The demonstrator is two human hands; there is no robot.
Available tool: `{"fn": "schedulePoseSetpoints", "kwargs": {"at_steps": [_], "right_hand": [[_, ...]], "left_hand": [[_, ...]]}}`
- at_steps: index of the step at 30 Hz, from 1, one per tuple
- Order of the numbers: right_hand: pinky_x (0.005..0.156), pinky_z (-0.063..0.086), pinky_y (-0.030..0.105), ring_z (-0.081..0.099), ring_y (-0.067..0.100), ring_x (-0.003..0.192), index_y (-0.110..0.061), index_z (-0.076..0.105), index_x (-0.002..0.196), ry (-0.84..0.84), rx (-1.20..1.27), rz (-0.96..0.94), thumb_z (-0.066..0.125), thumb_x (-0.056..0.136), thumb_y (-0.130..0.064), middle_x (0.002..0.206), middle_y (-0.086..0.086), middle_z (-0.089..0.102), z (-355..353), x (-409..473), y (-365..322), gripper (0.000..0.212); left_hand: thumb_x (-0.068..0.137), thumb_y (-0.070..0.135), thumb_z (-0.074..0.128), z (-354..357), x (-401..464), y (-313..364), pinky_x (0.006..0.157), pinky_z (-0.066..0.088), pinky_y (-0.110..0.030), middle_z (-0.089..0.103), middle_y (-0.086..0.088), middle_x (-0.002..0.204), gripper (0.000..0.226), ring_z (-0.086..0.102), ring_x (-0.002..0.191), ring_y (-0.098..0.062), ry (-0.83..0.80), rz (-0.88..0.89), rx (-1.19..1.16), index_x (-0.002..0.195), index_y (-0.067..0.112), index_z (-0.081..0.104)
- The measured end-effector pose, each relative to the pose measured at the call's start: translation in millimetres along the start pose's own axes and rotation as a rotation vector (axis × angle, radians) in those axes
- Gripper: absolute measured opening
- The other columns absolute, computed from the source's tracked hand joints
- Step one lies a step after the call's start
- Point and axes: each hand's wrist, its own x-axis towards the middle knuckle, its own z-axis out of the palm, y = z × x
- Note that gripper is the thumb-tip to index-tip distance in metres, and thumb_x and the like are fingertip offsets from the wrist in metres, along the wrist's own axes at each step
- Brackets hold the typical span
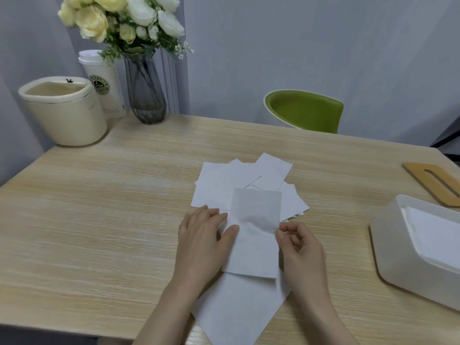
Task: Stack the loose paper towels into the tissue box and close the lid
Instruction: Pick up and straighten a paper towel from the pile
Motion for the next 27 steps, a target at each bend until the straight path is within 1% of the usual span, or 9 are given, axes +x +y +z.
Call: {"fn": "schedulePoseSetpoints", "kwargs": {"at_steps": [3, 6, 8, 10, 11, 16, 19, 23, 27], "right_hand": [[0.095, 0.041, 0.055, 0.062, 0.020, 0.073, -0.028, 0.061, 0.077, -0.003, 0.039, 0.036, 0.062, 0.089, -0.012, 0.063, -0.007, 0.068, -0.7, 0.5, 0.6, 0.020], [0.093, 0.043, 0.053, 0.064, 0.024, 0.081, -0.034, 0.061, 0.079, -0.033, 0.059, 0.049, 0.061, 0.090, -0.012, 0.067, -0.006, 0.071, -0.4, -0.1, 0.2, 0.025], [0.087, 0.047, 0.046, 0.065, 0.017, 0.073, -0.039, 0.061, 0.079, -0.045, 0.078, 0.041, 0.061, 0.090, -0.011, 0.068, -0.006, 0.071, -0.5, -0.2, -0.9, 0.030], [0.078, 0.046, 0.040, 0.061, 0.011, 0.064, -0.041, 0.061, 0.078, -0.054, 0.097, 0.041, 0.061, 0.090, -0.011, 0.066, -0.005, 0.071, -0.5, 0.4, -1.5, 0.032], [0.075, 0.045, 0.038, 0.061, 0.010, 0.062, -0.040, 0.061, 0.078, -0.057, 0.101, 0.042, 0.061, 0.090, -0.011, 0.066, -0.005, 0.071, -0.3, 0.8, -1.4, 0.031], [0.076, 0.045, 0.038, 0.063, 0.015, 0.066, -0.025, 0.060, 0.079, -0.087, 0.084, 0.029, 0.063, 0.089, -0.014, 0.064, -0.004, 0.071, 5.7, 2.3, -1.0, 0.016], [0.085, 0.046, 0.045, 0.064, 0.018, 0.069, -0.023, 0.061, 0.080, -0.112, 0.049, 0.030, 0.065, 0.088, -0.016, 0.063, -0.003, 0.069, 9.3, 2.9, -2.9, 0.012], [0.092, 0.044, 0.052, 0.067, 0.013, 0.070, -0.024, 0.063, 0.076, -0.139, -0.012, -0.003, 0.068, 0.085, -0.015, 0.065, -0.003, 0.068, 10.5, 3.7, -6.5, 0.014], [0.085, 0.033, 0.035, 0.055, 0.007, 0.088, -0.034, 0.059, 0.079, -0.069, -0.408, -0.169, 0.073, 0.078, -0.035, 0.075, -0.015, 0.061, -2.1, 5.8, -2.3, 0.014]], "left_hand": [[0.093, 0.042, 0.057, -0.3, 3.1, 6.0, 0.114, 0.016, -0.031, 0.054, 0.008, 0.138, 0.041, 0.032, 0.140, -0.010, 0.019, -0.017, -0.059, 0.128, 0.021, 0.063], [0.091, 0.034, 0.064, -1.4, 6.0, 12.1, 0.110, 0.030, -0.034, 0.061, 0.009, 0.129, 0.036, 0.046, 0.129, -0.011, 0.041, -0.064, -0.232, 0.125, 0.022, 0.065], [0.088, 0.026, 0.068, -2.5, 6.8, 14.9, 0.096, 0.045, -0.028, 0.067, 0.014, 0.111, 0.033, 0.059, 0.106, -0.003, 0.068, -0.150, -0.450, 0.121, 0.024, 0.067], [0.086, 0.018, 0.071, -3.3, 8.4, 16.8, 0.077, 0.047, -0.016, 0.068, 0.016, 0.086, 0.028, 0.061, 0.077, 0.003, 0.073, -0.237, -0.674, 0.114, 0.025, 0.070], [0.086, 0.013, 0.071, -3.0, 9.4, 17.8, 0.072, 0.047, -0.017, 0.066, 0.013, 0.077, 0.026, 0.059, 0.068, -0.001, 0.063, -0.262, -0.765, 0.110, 0.023, 0.071], [0.086, 0.009, 0.068, -3.0, 13.5, 16.6, 0.069, 0.048, -0.028, 0.067, 0.001, 0.073, 0.029, 0.061, 0.070, -0.012, 0.072, -0.286, -0.832, 0.086, 0.038, 0.071], [0.087, 0.009, 0.067, -4.9, 16.3, 11.7, 0.073, 0.050, -0.030, 0.073, 0.000, 0.079, 0.023, 0.068, 0.079, -0.015, 0.097, -0.306, -0.818, 0.087, 0.032, 0.072], [0.088, 0.008, 0.066, -9.5, 21.7, -1.7, 0.069, 0.049, -0.026, 0.072, 0.004, 0.081, 0.023, 0.066, 0.079, -0.013, 0.155, -0.317, -0.782, 0.082, 0.030, 0.070], [0.090, 0.010, 0.064, -10.5, 21.6, -17.1, 0.068, 0.049, -0.026, 0.073, 0.001, 0.083, 0.017, 0.066, 0.078, -0.015, 0.204, -0.355, -0.804, 0.085, 0.025, 0.070]]}}
